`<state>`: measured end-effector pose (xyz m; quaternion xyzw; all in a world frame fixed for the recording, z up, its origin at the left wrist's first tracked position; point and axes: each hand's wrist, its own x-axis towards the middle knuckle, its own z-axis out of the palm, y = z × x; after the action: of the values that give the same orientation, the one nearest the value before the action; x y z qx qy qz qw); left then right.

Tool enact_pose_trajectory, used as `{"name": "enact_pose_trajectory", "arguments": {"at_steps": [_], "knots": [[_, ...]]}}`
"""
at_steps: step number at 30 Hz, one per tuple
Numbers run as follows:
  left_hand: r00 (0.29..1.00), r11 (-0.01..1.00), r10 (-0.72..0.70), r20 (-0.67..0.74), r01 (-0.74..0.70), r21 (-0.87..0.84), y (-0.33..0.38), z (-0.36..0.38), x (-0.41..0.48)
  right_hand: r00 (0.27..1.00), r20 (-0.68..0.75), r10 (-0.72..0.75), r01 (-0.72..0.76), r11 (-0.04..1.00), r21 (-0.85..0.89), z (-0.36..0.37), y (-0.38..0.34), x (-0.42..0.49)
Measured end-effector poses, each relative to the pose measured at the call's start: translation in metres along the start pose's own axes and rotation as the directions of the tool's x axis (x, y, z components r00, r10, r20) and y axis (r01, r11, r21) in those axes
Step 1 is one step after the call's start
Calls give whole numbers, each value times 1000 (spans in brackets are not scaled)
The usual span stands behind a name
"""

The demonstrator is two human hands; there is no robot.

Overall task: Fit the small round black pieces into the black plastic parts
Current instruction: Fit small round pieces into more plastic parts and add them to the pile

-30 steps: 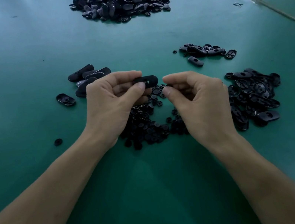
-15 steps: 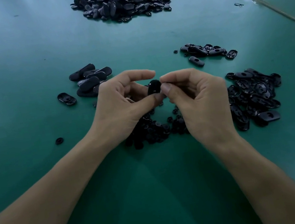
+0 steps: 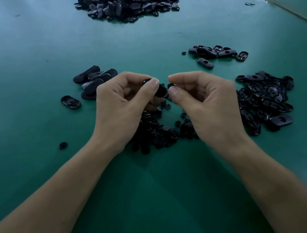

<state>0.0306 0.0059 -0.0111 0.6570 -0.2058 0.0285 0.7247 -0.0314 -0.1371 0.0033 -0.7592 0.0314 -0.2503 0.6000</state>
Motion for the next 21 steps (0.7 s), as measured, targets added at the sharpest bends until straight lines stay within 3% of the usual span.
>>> {"name": "enact_pose_trajectory", "arguments": {"at_steps": [11,21], "knots": [[999,1000,-4,-43,3,-22,0,0,1,991,56,120,-127,981,144,-3,-3,1],[998,995,-52,-22,50,-81,1,2,1,998,13,67,-68,995,70,-3,-2,0]]}}
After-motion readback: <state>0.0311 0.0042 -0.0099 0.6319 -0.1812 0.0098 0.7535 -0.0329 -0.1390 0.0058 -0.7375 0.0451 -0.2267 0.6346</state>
